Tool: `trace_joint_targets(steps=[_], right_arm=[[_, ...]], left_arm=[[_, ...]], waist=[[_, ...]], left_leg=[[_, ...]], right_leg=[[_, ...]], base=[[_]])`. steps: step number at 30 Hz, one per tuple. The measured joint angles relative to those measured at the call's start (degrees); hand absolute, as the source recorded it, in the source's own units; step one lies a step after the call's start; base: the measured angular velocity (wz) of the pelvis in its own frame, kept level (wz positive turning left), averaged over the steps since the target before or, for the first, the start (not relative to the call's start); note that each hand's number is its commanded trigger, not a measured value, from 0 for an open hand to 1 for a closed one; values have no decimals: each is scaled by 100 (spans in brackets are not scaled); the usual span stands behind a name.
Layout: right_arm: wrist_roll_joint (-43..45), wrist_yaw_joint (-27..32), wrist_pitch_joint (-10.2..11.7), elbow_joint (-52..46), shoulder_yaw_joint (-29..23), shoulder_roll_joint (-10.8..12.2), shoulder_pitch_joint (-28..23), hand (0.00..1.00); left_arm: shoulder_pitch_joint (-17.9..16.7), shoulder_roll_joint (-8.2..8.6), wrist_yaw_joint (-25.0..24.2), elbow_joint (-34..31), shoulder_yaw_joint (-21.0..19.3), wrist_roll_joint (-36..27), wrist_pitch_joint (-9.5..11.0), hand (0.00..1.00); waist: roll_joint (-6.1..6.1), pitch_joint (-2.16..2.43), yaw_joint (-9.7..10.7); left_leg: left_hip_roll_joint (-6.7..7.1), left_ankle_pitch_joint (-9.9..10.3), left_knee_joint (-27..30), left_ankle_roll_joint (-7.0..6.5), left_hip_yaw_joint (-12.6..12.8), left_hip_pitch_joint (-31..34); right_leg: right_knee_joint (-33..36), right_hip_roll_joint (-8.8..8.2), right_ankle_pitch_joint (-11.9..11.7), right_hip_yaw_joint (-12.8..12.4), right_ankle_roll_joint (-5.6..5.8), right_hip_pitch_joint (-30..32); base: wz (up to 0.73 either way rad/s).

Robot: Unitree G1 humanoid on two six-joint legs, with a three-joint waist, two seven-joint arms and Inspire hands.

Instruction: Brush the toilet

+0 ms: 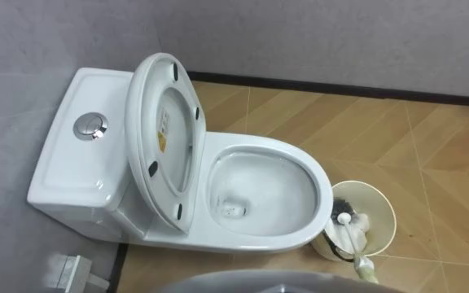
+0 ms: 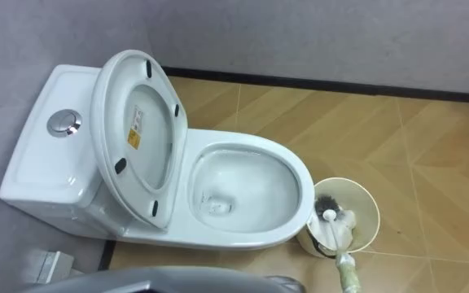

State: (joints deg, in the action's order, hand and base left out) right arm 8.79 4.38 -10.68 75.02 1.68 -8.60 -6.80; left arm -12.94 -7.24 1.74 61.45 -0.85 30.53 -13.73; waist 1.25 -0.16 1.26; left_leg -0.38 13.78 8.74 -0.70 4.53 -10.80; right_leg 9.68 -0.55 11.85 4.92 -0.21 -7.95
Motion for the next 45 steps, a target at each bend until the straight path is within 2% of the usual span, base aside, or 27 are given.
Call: trace_joint_targets(steps=[9,15,21,25,28,30,38,43,45], right_arm=[[20,249,85,-24,-24,0,0,0],[1,678,152,-196,-382,1,19,0],[-211,1159,316,-436,-650,4,63,0],[-406,1585,584,-702,-805,2,61,0],[-414,1811,664,-1007,-868,-1,41,0],[-425,1953,827,-1124,-866,-1,45,0],[-520,2365,1081,-1345,-815,-4,112,0],[-656,2508,1206,-1253,-680,0,334,0],[-763,2557,1250,-1252,-520,0,404,0]], left_arm=[[1,-1,54,-76,-21,10,32,0],[106,0,237,-79,-159,6,55,0],[139,3,395,-82,-158,4,87,0],[131,-2,428,-137,-163,4,161,0],[82,-19,435,-360,-165,5,255,0],[81,-35,520,-488,-177,5,343,0],[93,-55,732,-615,-223,-237,691,0],[273,-49,861,-628,-206,-437,891,0],[442,-59,918,-628,-156,-571,1015,0]], waist=[[-9,-1,-6],[-46,-3,1],[-92,-2,1],[-99,1,2],[-97,7,2],[-95,10,-8],[-65,26,-23],[-47,30,-10],[-33,19,-21]], left_leg=[[0,0,-2,0,3,30],[-1,0,-6,-1,3,44],[-7,0,-7,-1,7,70],[-7,0,-5,0,7,81],[-6,0,4,0,6,123],[-7,0,4,0,6,111],[-34,0,4,0,7,164],[-67,-1,87,0,10,508],[-68,-1,191,0,-2,745]], right_leg=[[-8,6,2,-12,2,46],[-4,10,1,-13,2,52],[-2,18,1,-14,1,74],[-8,17,1,-8,2,74],[-2,15,0,-8,0,112],[-2,18,-2,-13,-2,108],[6,42,-37,-6,-27,203],[27,68,-137,4,-47,513],[119,51,-144,54,-51,675]], base=[[0],[0],[0],[0],[0],[0],[0],[0],[6]])
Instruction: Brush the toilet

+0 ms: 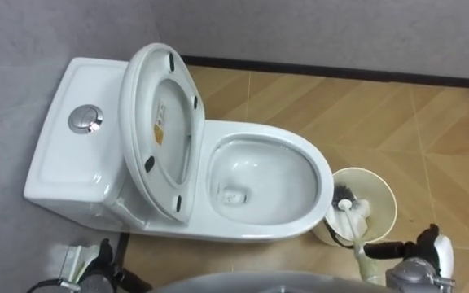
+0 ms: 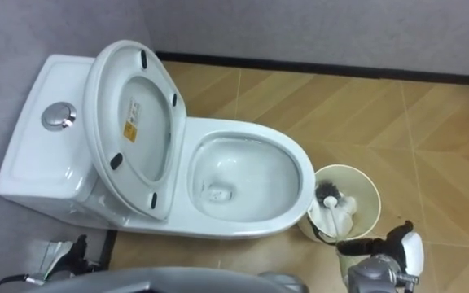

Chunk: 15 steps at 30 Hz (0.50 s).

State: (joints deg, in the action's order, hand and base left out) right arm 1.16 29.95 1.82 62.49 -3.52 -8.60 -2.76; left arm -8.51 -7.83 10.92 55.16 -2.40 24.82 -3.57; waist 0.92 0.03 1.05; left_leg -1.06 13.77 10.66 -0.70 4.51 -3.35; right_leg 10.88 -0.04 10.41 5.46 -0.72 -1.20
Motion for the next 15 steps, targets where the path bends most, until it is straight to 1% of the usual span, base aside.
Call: trace_joint_targets(steps=[2,3,7,10,11,12,13,14,15], right_arm=[[-158,14,12,66,74,0,94,0],[-242,27,13,220,119,-1,231,0],[-632,76,13,597,253,2,582,0],[-658,108,11,1018,284,-23,932,0],[-667,117,12,1165,286,-23,1097,0],[-693,118,13,1214,290,-23,1170,0],[-800,119,15,1311,295,-26,1317,0],[-926,119,8,1337,303,-37,1451,0],[-993,117,8,1411,336,-54,1623,0]], left_arm=[[133,-5,10,7,83,-133,98,0],[243,-9,11,16,147,-267,129,0],[495,-10,11,48,383,-544,181,0],[701,-6,15,71,591,-786,214,0],[805,13,16,73,627,-847,233,0],[873,14,19,74,671,-857,236,0],[1036,10,26,113,779,-971,260,0],[1261,10,29,187,883,-1065,275,0],[1483,13,51,247,972,-1152,276,0]], waist=[[6,-8,-4],[0,-13,-2],[-36,-36,-20],[-89,-72,-6],[-111,-87,-6],[-116,-100,-5],[-137,-132,9],[-145,-153,6],[-145,-186,8]], left_leg=[[-3,0,119,0,-17,213],[-9,0,176,0,-24,342],[-9,-16,338,-18,-44,757],[3,-19,652,-24,-52,1234],[4,-17,824,-26,-57,1509],[4,-17,916,-26,-59,1650],[8,-17,1069,-27,-94,1915],[31,-18,1226,-29,-164,2210],[49,-28,1385,-48,-177,2494]], right_leg=[[11,-5,-40,36,-11,149],[42,-3,-63,41,-17,273],[229,-35,-78,110,-34,691],[483,-78,-78,122,-34,1143],[621,-96,-79,129,-35,1382],[686,-108,-79,145,-35,1510],[819,-144,-79,200,-37,1740],[999,-193,-67,259,-54,2020],[1193,-221,-54,277,-65,2313]], base=[[7],[4],[4],[2],[6],[14],[21],[26],[20]])
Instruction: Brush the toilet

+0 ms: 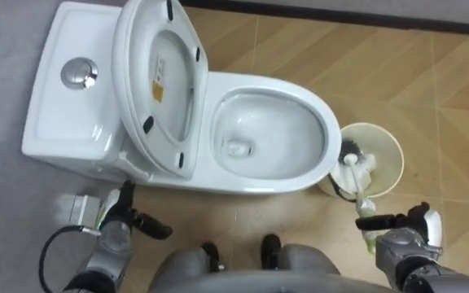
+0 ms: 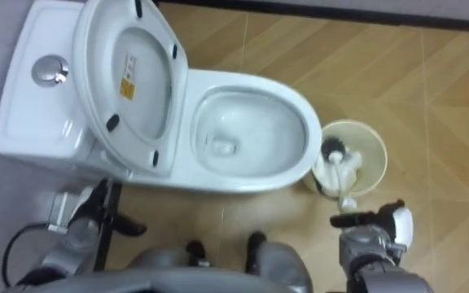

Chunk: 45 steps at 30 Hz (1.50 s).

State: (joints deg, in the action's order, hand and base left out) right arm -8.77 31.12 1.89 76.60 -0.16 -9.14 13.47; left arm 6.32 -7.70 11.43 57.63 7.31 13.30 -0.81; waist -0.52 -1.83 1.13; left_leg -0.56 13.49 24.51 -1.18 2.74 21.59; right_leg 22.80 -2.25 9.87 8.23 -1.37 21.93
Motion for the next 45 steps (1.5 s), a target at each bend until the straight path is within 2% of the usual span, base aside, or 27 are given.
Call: trace_joint_targets(steps=[1,2,3,4,6,9,12,15,17,18,21,24,27,29,34,40,42,45], right_arm=[[-6,0,0,23,1,-9,88,0],[-12,0,2,20,4,-48,257,0],[-37,0,3,11,27,-109,406,0],[-49,-1,5,2,40,-138,474,0],[-50,-6,3,1,171,-264,660,0],[-313,-15,-13,-1,255,-415,740,0],[-687,-69,-30,-26,303,-556,775,0],[-879,-118,-36,-27,340,-675,846,0],[-1129,-130,-50,-16,464,-776,962,0],[-1163,-132,-57,26,521,-850,1016,0],[-1170,-129,-60,68,584,-947,1161,0],[-1180,-126,-57,77,694,-955,1223,0],[-1356,-144,-57,78,809,-1021,1238,0],[-1406,-180,-50,73,846,-1059,1254,0],[-1627,-224,-48,47,1037,-1099,1242,0],[-1726,-217,-42,-53,1419,-1109,1219,0],[-1726,-203,-18,-57,1476,-1110,1221,100],[-1727,-173,-6,-87,1617,-1116,1220,100]], left_arm=[[90,1,36,3,53,-49,3,0],[273,9,92,2,125,-142,35,0],[443,11,117,-1,230,-206,57,0],[524,14,133,-11,258,-254,81,0],[760,24,193,-45,334,-248,126,0],[791,32,220,-287,481,-246,115,0],[828,16,332,-556,544,-246,116,0],[965,-13,446,-612,696,-233,121,0],[1075,-19,494,-701,909,-243,121,0],[1148,-8,528,-727,1032,-251,125,0],[1182,-23,589,-872,1112,-251,127,0],[1169,-106,597,-978,1113,-256,132,0],[1149,-243,638,-1274,1217,-247,133,0],[1171,-264,681,-1372,1215,-248,134,0],[1185,-269,716,-1496,1224,-254,191,0],[1151,-414,824,-1498,1532,-587,258,0],[1148,-459,830,-1498,1592,-659,279,0],[1145,-489,875,-1498,1659,-700,284,0]], waist=[[2,-23,-1],[-7,-76,1],[-47,-104,-1],[-54,-113,-4],[-52,-119,-29],[-56,-122,-144],[-58,-123,-167],[-65,-125,-183],[-57,-130,-252],[-53,-134,-273],[-51,-138,-309],[-44,-146,-309],[-44,-148,-324],[-44,-149,-326],[-48,-148,-326],[-47,-148,-317],[-47,-148,-317],[-47,-148,-316]], left_leg=[[10,-3,92,-6,-1,139],[31,5,297,-24,-7,426],[38,43,512,-84,-10,728],[49,48,591,-91,-9,905],[126,39,884,-145,-3,1480],[155,22,1191,-191,30,2039],[212,-7,1472,-212,-16,2597],[232,4,1753,-220,-59,3062],[231,57,2086,-232,-58,3485],[244,114,2274,-248,-39,3684],[263,269,2746,-260,-10,4073],[272,388,3043,-241,-23,4276],[337,510,3406,-211,-39,4577],[345,548,3565,-220,-30,4732],[342,686,3891,-175,-44,4977],[332,787,4065,-155,-32,5022],[333,788,4075,-156,-34,5022],[328,802,4109,-158,-37,5023]], right_leg=[[104,-33,8,3,-4,136],[315,-66,37,-11,-9,416],[529,-91,68,-9,-13,710],[644,-113,94,-17,-9,877],[1078,-224,198,-48,25,1516],[1480,-376,215,-26,6,2125],[1797,-470,237,-14,-18,2659],[2058,-475,270,-22,-8,3088],[2368,-499,338,-33,-19,3498],[2588,-580,398,-20,-54,3707],[3100,-670,578,-31,-81,4111],[3411,-715,714,-61,-94,4308],[3848,-817,899,-81,-117,4629],[4023,-872,958,-82,-147,4786],[4341,-877,1100,-85,-181,5008],[4538,-865,1217,-93,-210,5060],[4554,-868,1230,-93,-216,5060],[4590,-878,1258,-88,-231,5064]], base=[[14],[10],[10],[13],[15],[4],[14],[12],[5],[3],[5],[8],[16],[5],[2],[0],[0],[0]])
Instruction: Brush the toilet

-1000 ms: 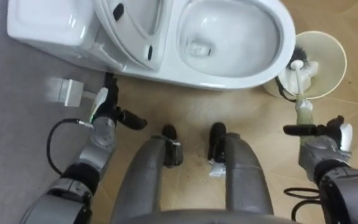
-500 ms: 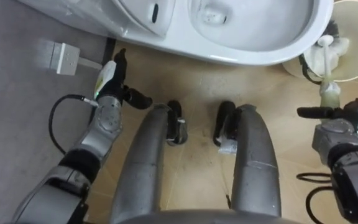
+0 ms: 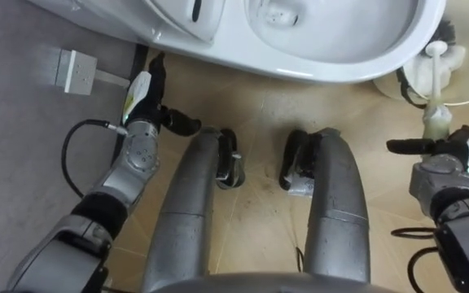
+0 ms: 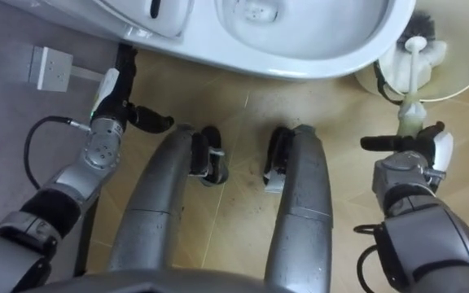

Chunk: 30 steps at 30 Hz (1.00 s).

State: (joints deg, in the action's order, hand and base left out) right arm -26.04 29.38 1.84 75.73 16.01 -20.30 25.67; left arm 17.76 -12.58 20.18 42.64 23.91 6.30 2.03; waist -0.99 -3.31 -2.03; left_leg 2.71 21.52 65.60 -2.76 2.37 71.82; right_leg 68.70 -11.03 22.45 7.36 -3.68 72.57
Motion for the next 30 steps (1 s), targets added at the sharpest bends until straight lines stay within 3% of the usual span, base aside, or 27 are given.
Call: trace_joint_targets(steps=[10,15,30], right_arm=[[-82,-138,-26,-6,80,-78,6,100],[-283,-223,-59,21,73,-102,13,100],[-830,-757,-7,84,-101,-118,-2,100]], left_arm=[[-152,-42,101,-165,214,15,-1,0],[-167,-172,146,-174,335,15,-16,0],[-310,-139,44,-174,317,187,-20,0]], waist=[[5,2,26],[8,4,40],[11,5,52]], left_leg=[[0,13,3,12,-22,13],[3,15,28,16,-92,41],[-14,18,-8,21,-72,-140]], right_leg=[[1,-26,12,25,-13,7],[-1,-26,12,63,-15,6],[-59,19,11,72,-14,-191]], base=[[0],[0],[0]])
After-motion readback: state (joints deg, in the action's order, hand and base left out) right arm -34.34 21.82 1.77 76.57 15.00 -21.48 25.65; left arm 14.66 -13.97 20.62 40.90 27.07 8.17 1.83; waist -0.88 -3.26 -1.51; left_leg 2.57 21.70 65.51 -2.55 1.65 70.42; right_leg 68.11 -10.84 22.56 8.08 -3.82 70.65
